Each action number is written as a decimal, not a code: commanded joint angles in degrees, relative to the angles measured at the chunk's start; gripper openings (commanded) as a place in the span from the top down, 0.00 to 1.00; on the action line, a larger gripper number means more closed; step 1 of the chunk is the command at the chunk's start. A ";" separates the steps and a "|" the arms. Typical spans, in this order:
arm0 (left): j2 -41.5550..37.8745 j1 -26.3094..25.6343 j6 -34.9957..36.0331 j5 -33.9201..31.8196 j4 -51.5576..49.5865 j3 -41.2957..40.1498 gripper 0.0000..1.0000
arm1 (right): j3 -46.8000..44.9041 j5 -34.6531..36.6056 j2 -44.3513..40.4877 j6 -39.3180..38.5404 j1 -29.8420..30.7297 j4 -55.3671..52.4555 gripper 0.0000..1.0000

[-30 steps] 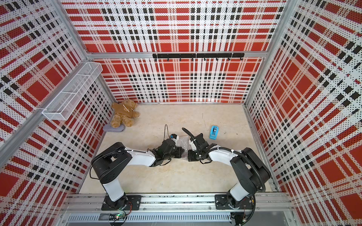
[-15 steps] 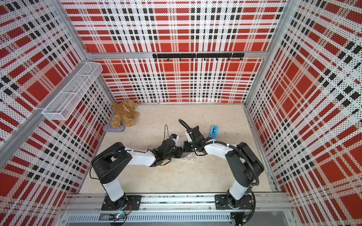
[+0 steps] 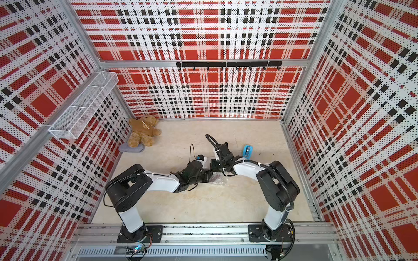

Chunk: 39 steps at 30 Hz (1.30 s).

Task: Wrap dinner plates in bubble wrap
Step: Stick the tape on the bubble wrap.

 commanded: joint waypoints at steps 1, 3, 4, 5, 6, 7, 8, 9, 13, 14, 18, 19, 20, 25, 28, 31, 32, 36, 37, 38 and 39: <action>2.54 -1.07 0.94 2.24 -10.13 -1.87 1.00 | -0.17 0.41 5.13 1.98 -0.22 2.39 1.00; 2.57 -1.07 0.92 2.31 -10.13 -1.86 1.00 | -1.32 0.21 5.77 2.81 -0.35 3.49 1.00; 2.62 -1.12 0.93 2.27 -10.12 -1.79 1.00 | -1.11 0.01 5.54 2.78 -0.39 3.51 1.00; 2.62 -1.12 0.94 2.38 -10.13 -1.79 1.00 | -0.34 0.20 5.03 2.64 -0.39 3.21 1.00; 2.69 -1.16 0.96 2.48 -10.11 -1.70 1.00 | 0.44 0.65 4.42 2.42 -0.41 2.98 1.00; 2.78 -1.16 1.09 2.54 -10.11 -1.62 1.00 | 1.65 1.39 3.82 2.15 -0.47 2.53 1.00; 2.79 -1.16 1.03 2.55 -10.12 -1.57 1.00 | 2.91 2.07 3.38 2.01 -0.69 1.97 1.00; 2.76 -1.16 1.04 2.53 -10.13 -1.52 1.00 | 3.62 2.28 3.15 2.04 -0.95 1.67 1.00; 2.48 -1.16 0.85 2.21 -10.06 -1.83 1.00 | 2.90 1.40 2.39 3.16 -1.80 3.73 1.00; 2.43 -1.16 0.85 2.16 -10.11 -1.87 1.00 | 2.52 0.60 3.08 3.31 -1.73 3.99 1.00; 2.49 -1.16 0.85 2.21 -10.13 -1.79 1.00 | -0.15 -2.22 8.59 4.67 -1.71 4.82 1.00; 2.58 -1.16 0.89 2.21 -10.13 -1.70 1.00 | -1.51 -2.69 9.66 5.51 -1.77 6.61 1.00; 2.60 -1.16 0.94 2.23 -10.21 -1.61 1.00 | -2.20 -2.97 10.20 6.01 -1.73 7.44 1.00; 2.51 -1.16 0.85 2.04 -10.33 -1.57 1.00 | -2.39 -2.42 6.08 6.05 -1.74 7.47 1.00; 2.67 -1.16 1.02 1.92 -10.56 -1.27 1.00 | -2.63 -1.31 1.56 4.82 -1.72 6.08 1.00; 3.01 -1.16 1.29 2.03 -10.87 -0.82 1.00 | -4.19 -0.77 0.86 4.23 -1.71 5.32 1.00; 3.06 -1.16 1.29 2.05 -10.87 -0.69 1.00 | -5.25 -0.83 1.58 4.66 -1.71 6.07 1.00; 3.32 -1.24 1.37 2.19 -10.86 -0.67 1.00 | -6.39 -1.20 6.18 5.19 -1.78 8.08 1.00; 3.33 -1.24 1.34 2.26 -10.92 -0.73 1.00 | -5.79 -1.23 7.00 5.08 -1.78 7.87 1.00; 3.24 -1.25 1.37 2.25 -10.86 -0.73 1.00 | -5.23 -1.52 7.34 5.09 -1.75 7.63 1.00; 3.07 -1.29 1.38 2.29 -10.90 -0.74 1.00 | -5.12 -1.62 7.16 4.94 -1.72 7.71 1.00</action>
